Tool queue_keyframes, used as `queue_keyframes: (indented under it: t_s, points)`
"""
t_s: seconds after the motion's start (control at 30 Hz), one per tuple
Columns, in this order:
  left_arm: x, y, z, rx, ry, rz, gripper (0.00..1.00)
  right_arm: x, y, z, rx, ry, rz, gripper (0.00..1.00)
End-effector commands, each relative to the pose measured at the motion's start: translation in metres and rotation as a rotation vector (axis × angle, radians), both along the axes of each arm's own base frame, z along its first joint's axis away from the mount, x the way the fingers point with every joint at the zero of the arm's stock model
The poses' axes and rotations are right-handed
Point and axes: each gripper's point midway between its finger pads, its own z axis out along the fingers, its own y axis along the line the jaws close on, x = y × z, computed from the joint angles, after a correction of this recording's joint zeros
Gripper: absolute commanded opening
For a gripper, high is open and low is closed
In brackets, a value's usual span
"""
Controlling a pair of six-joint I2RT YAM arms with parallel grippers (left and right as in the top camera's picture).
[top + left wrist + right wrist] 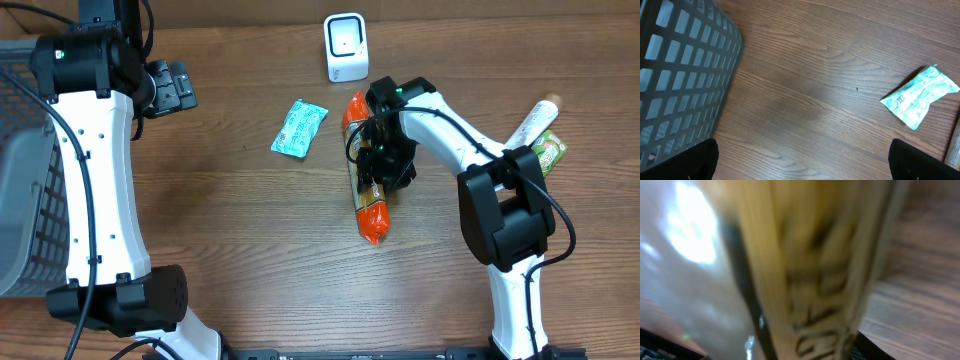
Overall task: Scan the item barcode
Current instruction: 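Hold the spaghetti package's barcode in front of the white scanner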
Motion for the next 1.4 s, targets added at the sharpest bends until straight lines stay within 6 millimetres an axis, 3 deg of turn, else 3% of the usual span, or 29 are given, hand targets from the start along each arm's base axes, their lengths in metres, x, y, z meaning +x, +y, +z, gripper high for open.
queue_keyframes:
  t_s: [0.0,0.2,0.27,0.4,0.57,0.7,0.87,1.1,1.23,1.37]
  points:
    - [-0.001,0.002,0.005,0.008,-0.017,0.011,1.00,-0.018,0.007,0.008,-0.007,0.000,0.049,0.50]
    - [-0.001,0.002,0.006,0.008,-0.017,0.011,1.00,-0.033,0.007,0.001,-0.037,0.046,0.031,0.47]
    - [-0.001,0.002,0.005,0.008,-0.017,0.011,1.00,-0.033,0.007,-0.003,-0.033,0.043,0.029,0.38]
    - [-0.001,0.002,0.005,0.008,-0.017,0.011,1.00,-0.026,0.008,-0.003,-0.020,0.020,0.024,0.04]
    - [-0.001,0.002,0.005,0.008,-0.017,0.011,1.00,-0.007,0.002,0.005,0.004,-0.024,0.014,0.04]
    - [-0.001,0.002,0.005,0.008,-0.017,0.011,1.00,0.012,0.014,0.039,0.142,-0.100,0.050,0.04]
    - [-0.001,0.002,0.005,0.008,-0.017,0.011,1.00,0.031,0.036,0.115,0.456,-0.243,0.133,0.04]
    - [-0.001,0.002,0.005,0.008,-0.017,0.011,0.99,0.024,0.034,0.200,0.812,-0.382,0.228,0.04]
    - [-0.001,0.002,0.005,0.008,-0.017,0.011,1.00,0.019,0.030,0.227,0.934,-0.420,0.249,0.04]
    - [-0.001,0.002,0.005,0.008,-0.017,0.011,1.00,0.019,0.029,0.230,0.943,-0.431,0.250,0.04]
